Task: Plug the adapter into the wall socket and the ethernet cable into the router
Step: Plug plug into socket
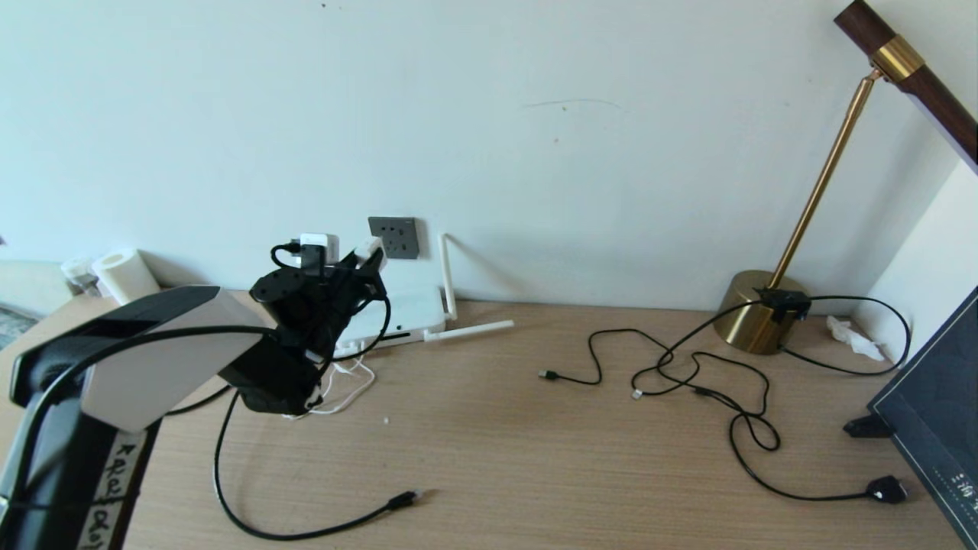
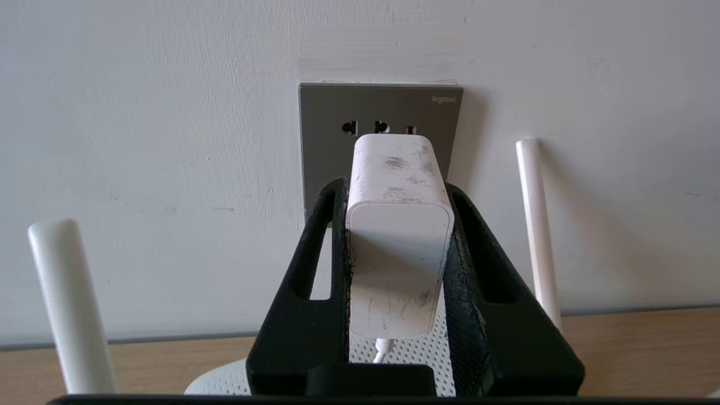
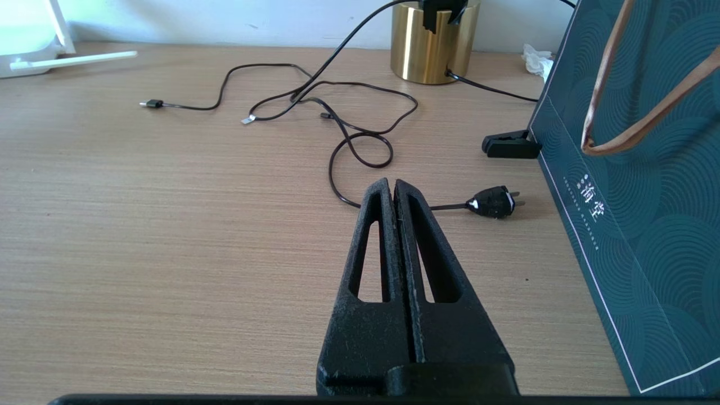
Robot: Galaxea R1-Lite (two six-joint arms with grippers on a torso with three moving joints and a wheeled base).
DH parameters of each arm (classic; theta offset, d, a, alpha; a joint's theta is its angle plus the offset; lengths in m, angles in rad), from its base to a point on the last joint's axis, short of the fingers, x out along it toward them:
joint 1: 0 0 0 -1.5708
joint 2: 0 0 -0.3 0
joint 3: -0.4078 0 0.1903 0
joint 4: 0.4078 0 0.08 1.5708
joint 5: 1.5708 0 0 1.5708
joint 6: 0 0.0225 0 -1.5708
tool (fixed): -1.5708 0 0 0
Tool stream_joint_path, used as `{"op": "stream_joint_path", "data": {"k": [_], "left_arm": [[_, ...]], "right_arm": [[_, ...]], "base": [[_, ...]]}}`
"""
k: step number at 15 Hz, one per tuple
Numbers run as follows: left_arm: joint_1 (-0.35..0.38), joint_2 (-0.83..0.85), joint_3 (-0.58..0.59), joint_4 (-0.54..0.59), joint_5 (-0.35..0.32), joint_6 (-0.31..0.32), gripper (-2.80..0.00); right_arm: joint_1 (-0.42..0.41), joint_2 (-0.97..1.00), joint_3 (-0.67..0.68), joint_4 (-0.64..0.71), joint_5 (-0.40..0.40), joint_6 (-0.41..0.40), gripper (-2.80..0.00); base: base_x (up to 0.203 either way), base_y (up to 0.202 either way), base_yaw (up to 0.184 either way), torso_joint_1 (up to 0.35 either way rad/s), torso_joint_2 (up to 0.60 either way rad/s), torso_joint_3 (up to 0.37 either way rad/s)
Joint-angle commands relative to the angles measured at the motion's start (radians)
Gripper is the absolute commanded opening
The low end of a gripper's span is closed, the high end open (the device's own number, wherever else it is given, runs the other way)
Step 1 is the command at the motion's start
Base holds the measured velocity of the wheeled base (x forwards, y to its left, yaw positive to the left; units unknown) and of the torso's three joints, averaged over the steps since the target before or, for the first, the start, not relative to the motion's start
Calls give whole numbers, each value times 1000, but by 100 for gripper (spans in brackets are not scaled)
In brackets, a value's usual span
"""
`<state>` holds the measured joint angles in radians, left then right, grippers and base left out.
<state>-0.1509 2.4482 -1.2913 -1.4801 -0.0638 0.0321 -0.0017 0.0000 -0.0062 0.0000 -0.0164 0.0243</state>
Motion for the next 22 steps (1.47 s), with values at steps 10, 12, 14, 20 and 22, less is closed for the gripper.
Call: {"op": "stream_joint_path", "data": {"k": [10, 12, 14, 20, 22], "left_arm": [[39, 126, -286, 161, -1, 0, -280], [42, 129, -289, 161, -2, 0, -280], [45, 130, -293, 161, -2, 0, -280], [47, 137, -299, 159, -1, 0, -280], [47, 142, -299, 159, -1, -1, -280]], "right_arm": [[0, 0, 0, 0, 0, 0, -280], [0, 0, 0, 0, 0, 0, -280], [0, 0, 0, 0, 0, 0, -280], [0, 0, 0, 0, 0, 0, -280], [0, 0, 0, 0, 0, 0, -280]], "base": [[0, 0, 0, 0, 0, 0], [0, 0, 0, 0, 0, 0], [0, 0, 0, 0, 0, 0], [0, 0, 0, 0, 0, 0], [0, 0, 0, 0, 0, 0]]}}
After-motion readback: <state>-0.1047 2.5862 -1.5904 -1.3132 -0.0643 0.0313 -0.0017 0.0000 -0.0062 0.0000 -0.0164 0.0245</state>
